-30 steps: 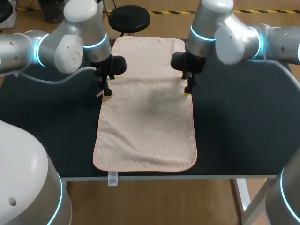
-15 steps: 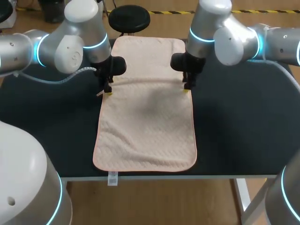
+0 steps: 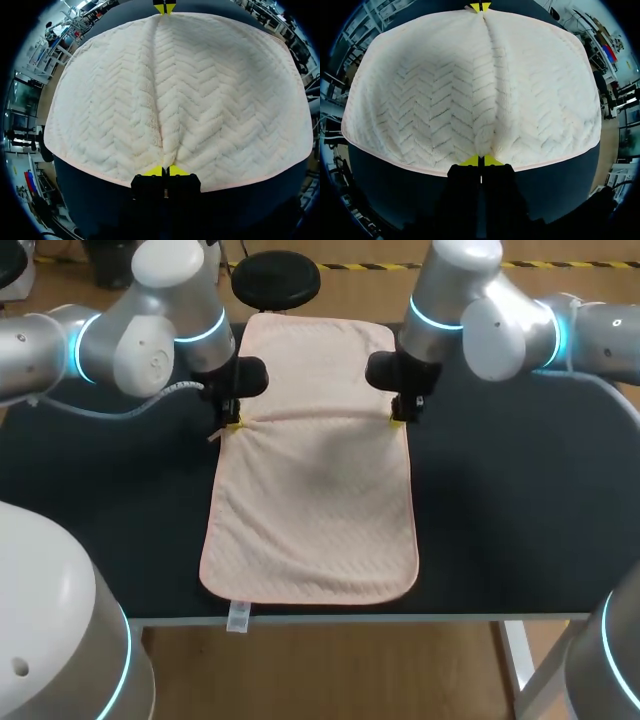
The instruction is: Fold the towel
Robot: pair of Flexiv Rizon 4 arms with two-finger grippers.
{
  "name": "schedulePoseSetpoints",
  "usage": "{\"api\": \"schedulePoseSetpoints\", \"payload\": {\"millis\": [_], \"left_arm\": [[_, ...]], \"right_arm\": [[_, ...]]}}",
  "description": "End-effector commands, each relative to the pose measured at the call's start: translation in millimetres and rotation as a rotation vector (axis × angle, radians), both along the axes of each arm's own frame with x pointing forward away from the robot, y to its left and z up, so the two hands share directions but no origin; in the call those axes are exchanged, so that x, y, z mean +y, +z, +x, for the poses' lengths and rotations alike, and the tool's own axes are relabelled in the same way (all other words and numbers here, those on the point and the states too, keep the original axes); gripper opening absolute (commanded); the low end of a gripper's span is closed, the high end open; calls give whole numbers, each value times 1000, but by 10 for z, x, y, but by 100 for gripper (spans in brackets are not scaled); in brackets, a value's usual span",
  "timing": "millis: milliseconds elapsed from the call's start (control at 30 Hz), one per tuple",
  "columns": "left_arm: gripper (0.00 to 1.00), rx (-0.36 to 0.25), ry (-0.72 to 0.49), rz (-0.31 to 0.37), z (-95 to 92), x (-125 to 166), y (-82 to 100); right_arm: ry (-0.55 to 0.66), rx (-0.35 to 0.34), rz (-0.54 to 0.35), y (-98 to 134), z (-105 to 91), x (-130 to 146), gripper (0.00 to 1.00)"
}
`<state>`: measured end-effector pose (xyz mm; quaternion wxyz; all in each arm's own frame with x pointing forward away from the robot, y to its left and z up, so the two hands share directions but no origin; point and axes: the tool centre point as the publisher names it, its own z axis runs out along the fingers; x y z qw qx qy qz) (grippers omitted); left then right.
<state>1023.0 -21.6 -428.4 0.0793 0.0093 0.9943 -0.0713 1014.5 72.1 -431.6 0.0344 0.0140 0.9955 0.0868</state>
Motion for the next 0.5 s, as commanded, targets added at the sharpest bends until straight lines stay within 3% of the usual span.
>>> {"api": "schedulePoseSetpoints", "payload": {"millis": [33,200,500], "left_arm": [[0,-28,11,-7,-27,49,174],[0,-88,19,-30,-16,80,467],[0,-242,77,-80,49,122,1183]], "right_arm": [[-5,-28,4,188,-30,-65,0],[-14,-68,31,474,13,-121,0],[19,-194,56,1096,130,-191,0]]}}
